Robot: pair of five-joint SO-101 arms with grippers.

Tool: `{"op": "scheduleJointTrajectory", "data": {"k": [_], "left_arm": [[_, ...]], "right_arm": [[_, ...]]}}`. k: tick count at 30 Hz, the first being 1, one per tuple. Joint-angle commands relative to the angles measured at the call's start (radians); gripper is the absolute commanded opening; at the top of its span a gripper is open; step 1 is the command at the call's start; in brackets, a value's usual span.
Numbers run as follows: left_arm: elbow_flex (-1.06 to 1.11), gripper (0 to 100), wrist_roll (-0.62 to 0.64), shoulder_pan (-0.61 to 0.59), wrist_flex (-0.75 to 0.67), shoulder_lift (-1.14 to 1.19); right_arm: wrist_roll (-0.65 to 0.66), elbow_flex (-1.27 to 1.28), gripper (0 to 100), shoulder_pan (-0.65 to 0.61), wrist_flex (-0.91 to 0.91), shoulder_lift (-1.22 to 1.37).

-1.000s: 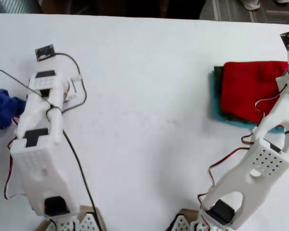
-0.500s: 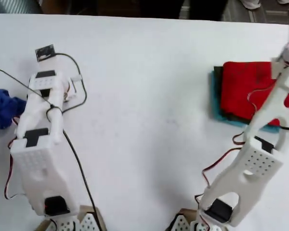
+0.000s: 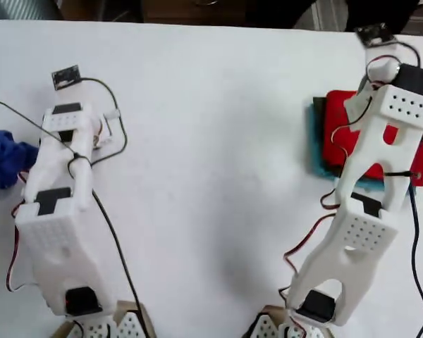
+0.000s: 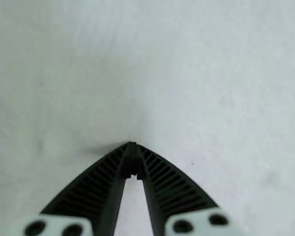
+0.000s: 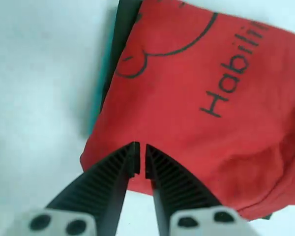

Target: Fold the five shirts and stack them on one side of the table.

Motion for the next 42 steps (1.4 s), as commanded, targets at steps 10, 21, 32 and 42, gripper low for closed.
{"op": "scheduleJointTrajectory", "data": {"k": [10, 21, 32, 42], "left_arm": [[-0.005, 3, 0.011, 0.009, -0.014, -0.006], [-0.005, 3, 0.011, 0.009, -0.014, -0.006], [-0.064, 3, 0.003, 0.003, 0.092, -0.02], [-0.73, 3, -0.307, -0.236, 0.624, -0.008]], "right_arm": [[0.0, 0.91, 2.1, -0.059, -0.449, -0.39], [-0.006, 1.132, 2.1, -0.07, -0.654, -0.903], [-0.221, 1.135, 2.2, 0.222, -0.858, -0.832], [-0.221, 1.132, 2.6, 0.054, -0.549, -0.822]]}}
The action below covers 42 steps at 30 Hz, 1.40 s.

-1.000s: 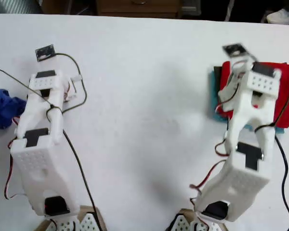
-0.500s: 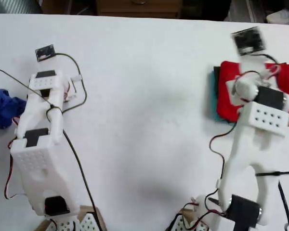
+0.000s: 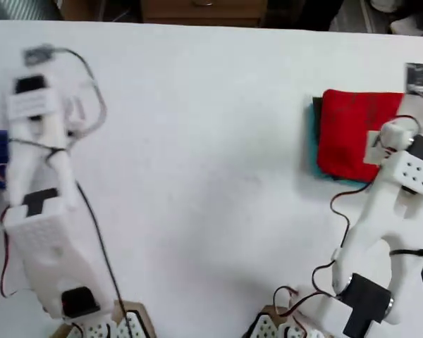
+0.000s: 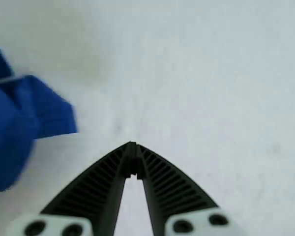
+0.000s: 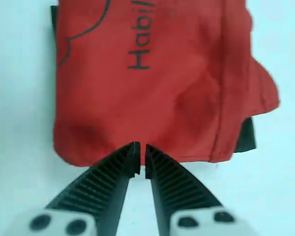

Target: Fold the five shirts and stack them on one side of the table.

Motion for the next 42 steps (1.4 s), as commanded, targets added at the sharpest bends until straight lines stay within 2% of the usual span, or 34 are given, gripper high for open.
{"op": "scheduleJointTrajectory", "data": {"k": [1, 4, 8, 15, 27, 30, 33, 36, 42], "left_arm": [[-0.259, 3, -0.163, -0.126, 0.123, -0.011], [-0.341, 6, -0.272, -0.241, 0.17, -0.011], [-0.325, 20, -0.394, -0.396, 0.192, -0.002], [-0.285, 18, -0.566, -0.557, 0.18, 0.11], [-0.47, 19, -0.715, -0.624, 0.146, 0.256], [-0.559, 19, -0.718, -0.643, 0.201, 0.256], [-0.63, 19, -0.802, -0.655, 0.281, 0.267], [-0.631, 19, -0.856, -0.669, 0.284, 0.269], [-0.636, 19, -0.862, -0.669, 0.276, 0.351]], "right_arm": [[-0.008, -0.011, 3.2, -0.082, 0.079, 0.001], [-0.006, -0.009, 8.7, -0.147, 0.151, -0.051], [-0.005, -0.006, 16.3, -0.231, 0.22, -0.193], [-0.005, -0.005, 14.9, -0.371, 0.285, -0.427], [-0.005, -0.003, 14.9, -0.386, 0.366, -0.49], [-0.005, -0.003, 14.9, -0.39, 0.364, -0.487], [-0.005, -0.003, 14.9, -0.39, 0.363, -0.487], [-0.005, -0.003, 14.9, -0.39, 0.366, -0.49], [-0.005, -0.003, 14.9, -0.39, 0.367, -0.495]]}}
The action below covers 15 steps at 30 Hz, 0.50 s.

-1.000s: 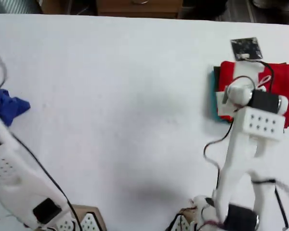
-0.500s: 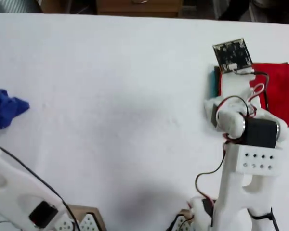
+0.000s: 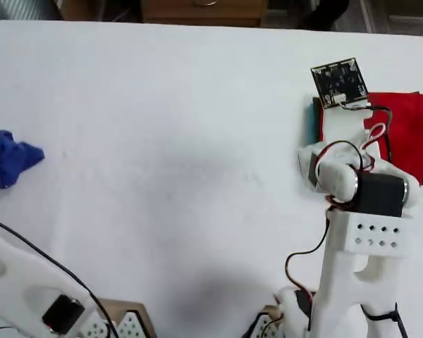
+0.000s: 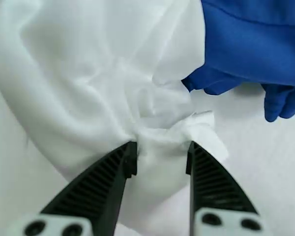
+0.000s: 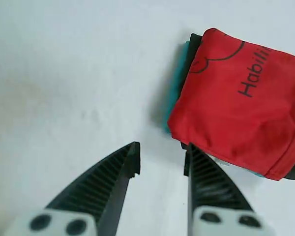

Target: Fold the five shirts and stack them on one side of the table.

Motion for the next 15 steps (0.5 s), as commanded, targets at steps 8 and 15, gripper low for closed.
{"op": "scheduleJointTrajectory", "data": {"k": [8, 15], "left_arm": [[-0.044, 12, -0.008, -0.009, -0.014, 0.072], [-0.173, 3, 0.014, -0.002, 0.043, 0.072]], "right_arm": [[-0.005, -0.003, 14.9, -0.002, 0.007, -0.038], [-0.005, -0.003, 14.9, -0.007, 0.007, -0.03]]}}
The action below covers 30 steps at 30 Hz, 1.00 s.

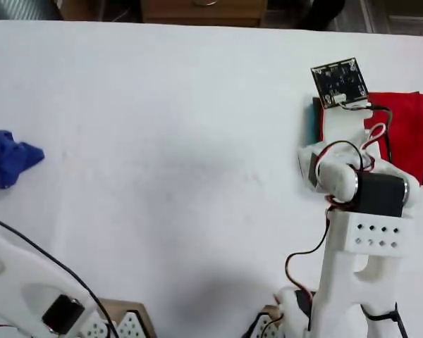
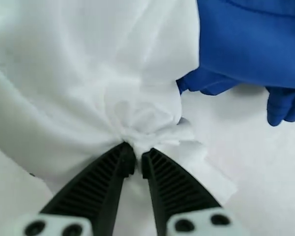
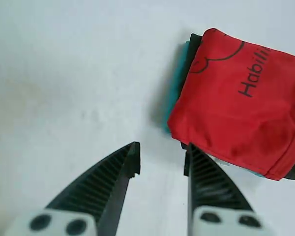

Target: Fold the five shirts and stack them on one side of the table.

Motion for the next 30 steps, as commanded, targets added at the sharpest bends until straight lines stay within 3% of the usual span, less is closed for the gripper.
{"op": "scheduleJointTrajectory", "data": {"k": [1, 8, 16, 24, 30], "left_arm": [[-0.131, 3, 0.038, -0.003, 0.023, -0.012], [-0.456, 3, 0.167, 0.011, 0.028, -0.015], [-0.354, 3, 0.362, 0.167, 0.028, -0.269], [-0.297, 3, 0.48, 0.525, 0.028, -0.565], [-0.027, 3, 0.606, 0.858, 0.026, -0.749]], "right_arm": [[-0.005, -0.003, 14.9, -0.007, 0.007, -0.028], [-0.005, 0.025, 14.9, -0.007, 0.001, -0.035], [-0.014, 0.18, 14.9, -0.001, -0.074, -0.036], [-0.014, 0.229, 14.9, 0.008, -0.099, -0.036], [-0.129, 0.227, 14.9, 0.193, -0.119, -0.036]]}}
